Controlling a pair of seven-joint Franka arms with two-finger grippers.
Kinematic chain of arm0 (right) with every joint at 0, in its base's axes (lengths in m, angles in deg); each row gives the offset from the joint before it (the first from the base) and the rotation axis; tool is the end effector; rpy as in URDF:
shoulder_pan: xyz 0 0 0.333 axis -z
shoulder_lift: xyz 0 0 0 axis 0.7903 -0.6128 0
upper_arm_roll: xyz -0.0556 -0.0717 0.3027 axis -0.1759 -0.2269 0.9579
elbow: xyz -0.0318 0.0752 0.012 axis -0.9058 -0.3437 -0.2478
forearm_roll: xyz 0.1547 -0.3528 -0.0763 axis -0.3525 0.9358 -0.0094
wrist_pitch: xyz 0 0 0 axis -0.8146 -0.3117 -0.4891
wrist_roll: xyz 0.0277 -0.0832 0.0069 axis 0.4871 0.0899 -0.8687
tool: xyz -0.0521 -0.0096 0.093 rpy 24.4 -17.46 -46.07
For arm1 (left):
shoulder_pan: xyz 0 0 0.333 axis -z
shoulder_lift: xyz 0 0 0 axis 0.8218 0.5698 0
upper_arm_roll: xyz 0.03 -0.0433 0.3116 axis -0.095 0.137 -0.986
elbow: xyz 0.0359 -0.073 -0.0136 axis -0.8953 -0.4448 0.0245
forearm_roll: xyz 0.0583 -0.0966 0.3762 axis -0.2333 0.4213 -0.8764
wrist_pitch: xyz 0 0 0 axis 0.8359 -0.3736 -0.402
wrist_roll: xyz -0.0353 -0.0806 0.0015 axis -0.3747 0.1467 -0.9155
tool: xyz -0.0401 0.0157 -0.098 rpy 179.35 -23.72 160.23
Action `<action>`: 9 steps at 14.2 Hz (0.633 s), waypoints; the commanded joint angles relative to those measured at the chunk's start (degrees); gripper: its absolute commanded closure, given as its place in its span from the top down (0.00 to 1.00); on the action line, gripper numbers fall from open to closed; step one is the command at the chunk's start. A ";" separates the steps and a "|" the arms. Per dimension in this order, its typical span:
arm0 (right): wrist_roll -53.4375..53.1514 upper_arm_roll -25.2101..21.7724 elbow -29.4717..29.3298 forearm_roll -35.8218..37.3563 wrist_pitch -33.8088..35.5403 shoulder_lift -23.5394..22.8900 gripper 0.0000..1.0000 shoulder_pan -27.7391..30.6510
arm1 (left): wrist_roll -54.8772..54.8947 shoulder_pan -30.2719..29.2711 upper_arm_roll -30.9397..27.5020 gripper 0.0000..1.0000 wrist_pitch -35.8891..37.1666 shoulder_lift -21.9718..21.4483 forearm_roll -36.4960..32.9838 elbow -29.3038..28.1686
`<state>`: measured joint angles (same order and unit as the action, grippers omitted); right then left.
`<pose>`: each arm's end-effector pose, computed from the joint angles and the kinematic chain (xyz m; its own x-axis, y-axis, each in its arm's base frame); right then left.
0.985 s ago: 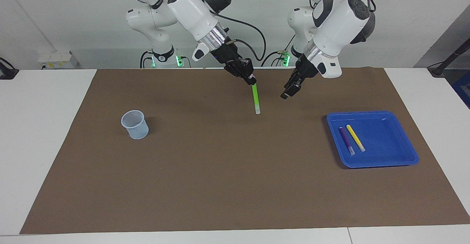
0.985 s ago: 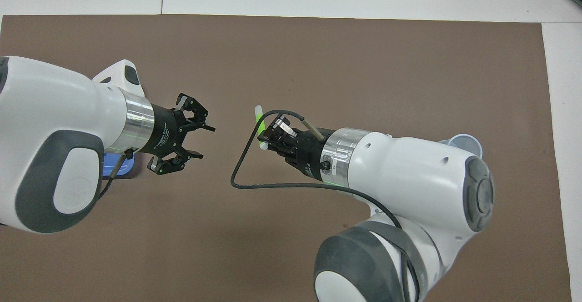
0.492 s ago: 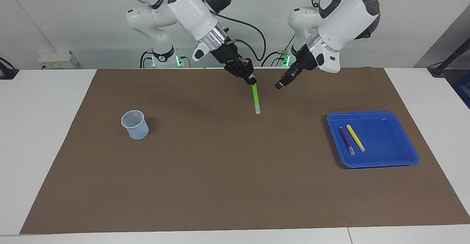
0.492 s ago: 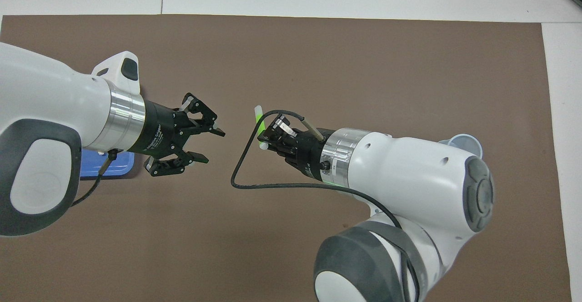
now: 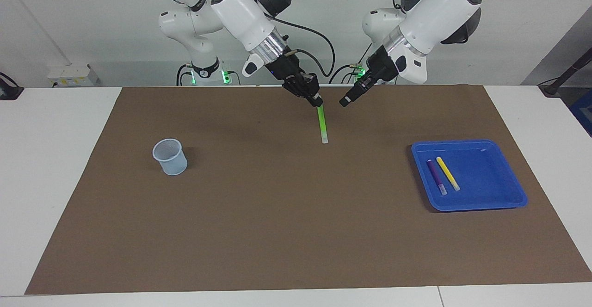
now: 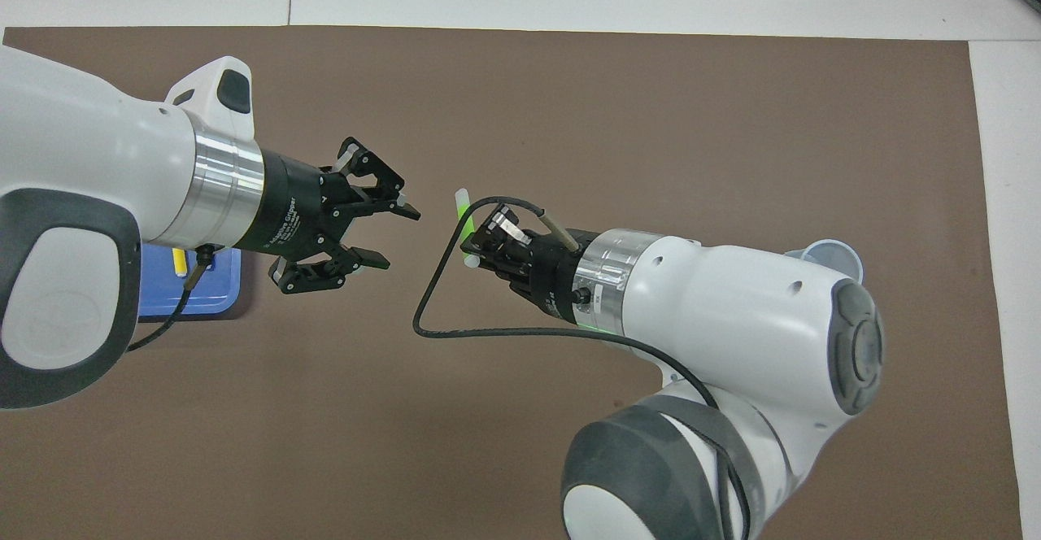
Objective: Right arm passes pens to left for tray arrangement
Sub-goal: 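Reach the left gripper toward the green pen held by the right gripper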
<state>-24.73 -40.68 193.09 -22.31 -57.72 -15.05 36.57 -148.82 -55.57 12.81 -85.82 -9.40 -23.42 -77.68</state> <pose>0.4894 0.3356 0.5482 0.7777 -0.5921 -0.2110 -0.5653 -0.5119 -0.6468 0.5230 -0.2447 0.5980 0.6647 0.6259 -0.4079 0.7452 -0.5940 0.3031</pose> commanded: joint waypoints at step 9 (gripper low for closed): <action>-0.47 0.01 0.25 -1.51 -1.59 -0.06 0.00 -0.36 | 0.02 5.05 -0.07 0.58 -4.38 12.01 -1.79 8.87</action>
<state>-24.73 -40.68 193.09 -22.31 -57.72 -15.05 36.57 -148.60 -51.72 13.17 -89.82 0.66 -23.82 -71.04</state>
